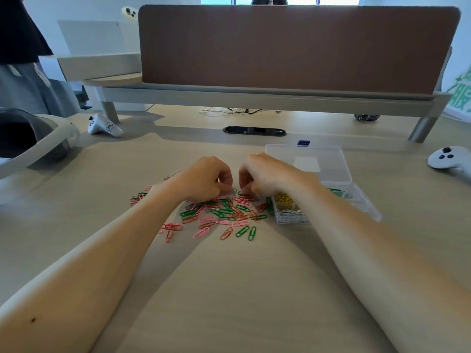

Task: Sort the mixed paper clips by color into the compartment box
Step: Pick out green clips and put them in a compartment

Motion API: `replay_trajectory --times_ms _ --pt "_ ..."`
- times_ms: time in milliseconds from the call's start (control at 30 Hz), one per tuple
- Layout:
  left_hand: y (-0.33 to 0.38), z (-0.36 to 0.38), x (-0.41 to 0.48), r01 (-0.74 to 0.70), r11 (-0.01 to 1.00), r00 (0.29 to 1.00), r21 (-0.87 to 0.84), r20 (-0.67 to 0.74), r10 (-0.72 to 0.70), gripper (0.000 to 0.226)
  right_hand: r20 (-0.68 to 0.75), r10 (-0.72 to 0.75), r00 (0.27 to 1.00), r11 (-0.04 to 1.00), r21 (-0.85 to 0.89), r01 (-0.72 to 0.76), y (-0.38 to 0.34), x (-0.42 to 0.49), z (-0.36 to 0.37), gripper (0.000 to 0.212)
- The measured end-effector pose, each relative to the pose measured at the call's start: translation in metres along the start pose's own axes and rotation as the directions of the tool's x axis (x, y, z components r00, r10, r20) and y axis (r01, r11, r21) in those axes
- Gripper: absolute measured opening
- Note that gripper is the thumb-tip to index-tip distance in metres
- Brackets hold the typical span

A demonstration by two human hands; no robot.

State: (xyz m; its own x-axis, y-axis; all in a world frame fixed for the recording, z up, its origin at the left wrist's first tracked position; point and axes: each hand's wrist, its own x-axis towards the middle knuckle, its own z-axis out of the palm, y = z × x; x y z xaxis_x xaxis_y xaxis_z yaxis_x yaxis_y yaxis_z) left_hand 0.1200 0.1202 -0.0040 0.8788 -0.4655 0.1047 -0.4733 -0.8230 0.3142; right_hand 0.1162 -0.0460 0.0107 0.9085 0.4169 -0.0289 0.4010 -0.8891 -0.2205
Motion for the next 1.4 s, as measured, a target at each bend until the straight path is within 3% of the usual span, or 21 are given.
replay_trajectory --times_ms 133,333,467,833,1167,1400 --pt "0.001 -0.008 -0.009 -0.064 0.989 0.995 -0.135 -0.080 0.054 0.009 -0.057 0.008 0.998 0.997 0.076 -0.004 0.000 -0.004 -0.004 0.005" --pt "-0.003 -0.022 -0.030 -0.081 0.985 0.990 -0.155 0.105 0.098 0.015 0.046 0.007 0.999 0.972 0.234 -0.017 -0.004 -0.023 -0.015 0.005" --pt "0.001 -0.022 -0.034 -0.088 0.990 0.982 -0.108 0.156 0.104 0.018 0.098 0.037 0.994 0.975 0.213 -0.058 -0.009 -0.032 -0.013 0.006" --pt "0.002 -0.021 -0.034 -0.095 0.995 0.973 -0.015 0.210 0.096 0.027 0.079 0.074 0.994 0.990 0.115 -0.083 -0.015 -0.033 -0.005 0.012" --pt "0.004 -0.016 -0.032 -0.110 0.993 0.979 0.039 0.175 0.102 0.011 0.068 0.068 0.995 0.993 0.097 -0.075 -0.018 -0.036 -0.002 0.007" --pt "0.004 -0.015 -0.031 -0.104 0.994 0.979 0.029 0.177 0.097 0.014 0.051 0.072 0.996 0.992 0.097 -0.076 -0.017 -0.037 -0.004 0.009"
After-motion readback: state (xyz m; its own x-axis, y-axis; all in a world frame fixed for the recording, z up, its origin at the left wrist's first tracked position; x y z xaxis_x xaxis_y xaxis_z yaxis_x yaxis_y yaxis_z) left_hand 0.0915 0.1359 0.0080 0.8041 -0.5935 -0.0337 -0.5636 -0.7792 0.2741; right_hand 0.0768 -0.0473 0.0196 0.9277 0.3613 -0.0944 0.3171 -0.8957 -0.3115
